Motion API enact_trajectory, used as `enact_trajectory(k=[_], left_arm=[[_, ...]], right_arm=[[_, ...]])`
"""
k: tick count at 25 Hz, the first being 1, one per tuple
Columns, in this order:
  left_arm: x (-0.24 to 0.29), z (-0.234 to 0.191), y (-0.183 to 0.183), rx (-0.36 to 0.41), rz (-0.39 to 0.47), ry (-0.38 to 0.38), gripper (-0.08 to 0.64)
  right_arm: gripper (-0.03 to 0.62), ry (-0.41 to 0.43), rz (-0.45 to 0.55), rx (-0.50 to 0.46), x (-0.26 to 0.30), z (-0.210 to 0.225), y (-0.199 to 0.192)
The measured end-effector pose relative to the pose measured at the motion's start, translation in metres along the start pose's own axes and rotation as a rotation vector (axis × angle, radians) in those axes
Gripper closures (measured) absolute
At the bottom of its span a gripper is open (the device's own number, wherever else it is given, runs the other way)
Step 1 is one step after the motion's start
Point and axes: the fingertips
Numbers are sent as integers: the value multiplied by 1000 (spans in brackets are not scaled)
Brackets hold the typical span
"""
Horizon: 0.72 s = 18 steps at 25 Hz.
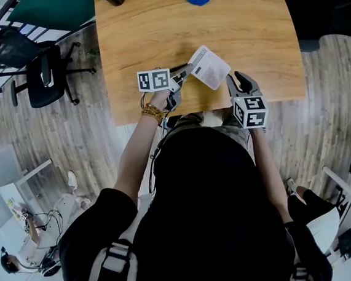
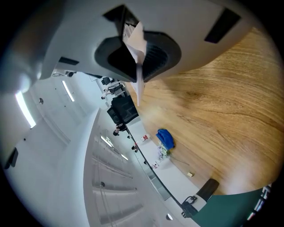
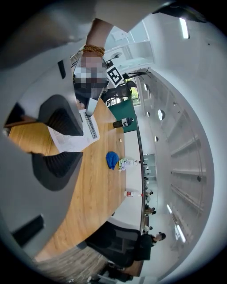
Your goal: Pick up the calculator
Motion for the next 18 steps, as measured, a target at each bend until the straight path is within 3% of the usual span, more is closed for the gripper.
enact_trajectory(k=[4, 8, 14, 18], left_arm=[[-9, 15, 15, -12, 40, -45, 500], [-17, 29, 23, -35, 60, -110, 500], [-23, 34, 23, -101, 83, -169, 500], [-23, 38, 24, -86, 82, -186, 500]], right_arm=[[421, 2, -6, 56, 5, 5, -6], [352, 74, 38, 195, 8, 4, -8], [339, 110, 79, 376, 7, 11, -10], [331, 160, 112, 498, 11, 13, -17]])
Point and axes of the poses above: the fingertips, and each gripper's own axes: x forward along the fingers, z to its right, y out of its top, and after that the axes turned 11 degrees about y, right-handed
